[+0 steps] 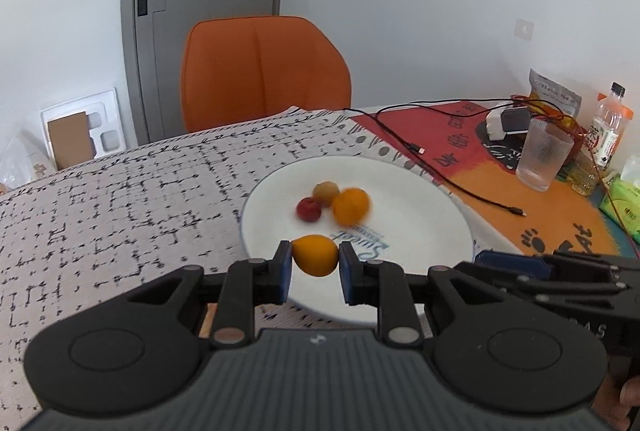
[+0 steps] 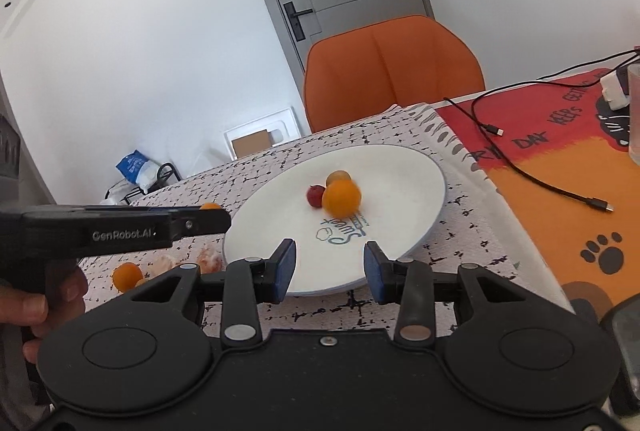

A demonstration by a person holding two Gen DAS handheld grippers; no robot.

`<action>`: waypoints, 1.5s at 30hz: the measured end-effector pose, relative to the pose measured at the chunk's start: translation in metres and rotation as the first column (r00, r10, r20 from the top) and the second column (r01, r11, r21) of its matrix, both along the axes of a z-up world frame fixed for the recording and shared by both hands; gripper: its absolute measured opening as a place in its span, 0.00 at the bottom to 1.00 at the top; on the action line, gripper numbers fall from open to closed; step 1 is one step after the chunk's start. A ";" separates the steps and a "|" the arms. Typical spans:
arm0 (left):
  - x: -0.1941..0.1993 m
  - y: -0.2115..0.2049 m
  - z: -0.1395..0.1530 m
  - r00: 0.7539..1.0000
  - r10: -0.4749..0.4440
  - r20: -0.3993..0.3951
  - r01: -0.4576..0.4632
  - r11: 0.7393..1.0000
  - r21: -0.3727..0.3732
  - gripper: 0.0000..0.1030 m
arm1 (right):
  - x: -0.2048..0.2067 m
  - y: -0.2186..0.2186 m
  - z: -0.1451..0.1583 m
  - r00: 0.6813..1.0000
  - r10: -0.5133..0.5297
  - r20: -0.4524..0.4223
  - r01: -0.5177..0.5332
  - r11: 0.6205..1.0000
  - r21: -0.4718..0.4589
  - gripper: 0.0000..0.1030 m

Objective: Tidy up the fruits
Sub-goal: 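Carry both oranges over the white plate and open both tools to release them, then withdraw both open tools from the plate back toward the fruit pile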

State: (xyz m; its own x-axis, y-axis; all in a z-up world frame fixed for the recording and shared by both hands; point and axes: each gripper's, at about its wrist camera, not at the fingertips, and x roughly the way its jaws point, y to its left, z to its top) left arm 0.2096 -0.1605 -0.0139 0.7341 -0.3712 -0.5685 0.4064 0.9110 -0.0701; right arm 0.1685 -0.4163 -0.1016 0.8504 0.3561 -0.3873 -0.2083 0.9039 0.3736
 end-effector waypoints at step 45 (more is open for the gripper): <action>-0.053 0.098 0.032 0.943 0.324 0.071 -0.320 0.946 -0.057 0.90 | -0.019 0.038 0.018 0.998 0.031 0.061 -0.031 0.999 -0.006 1.00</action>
State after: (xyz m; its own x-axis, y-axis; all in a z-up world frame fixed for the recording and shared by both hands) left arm 0.1562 -0.0623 0.0183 0.8602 -0.1308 -0.4928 0.0975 0.9909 -0.0927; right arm 0.1493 -0.3787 -0.0835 0.8611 0.3811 -0.3364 -0.2590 0.8984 0.3548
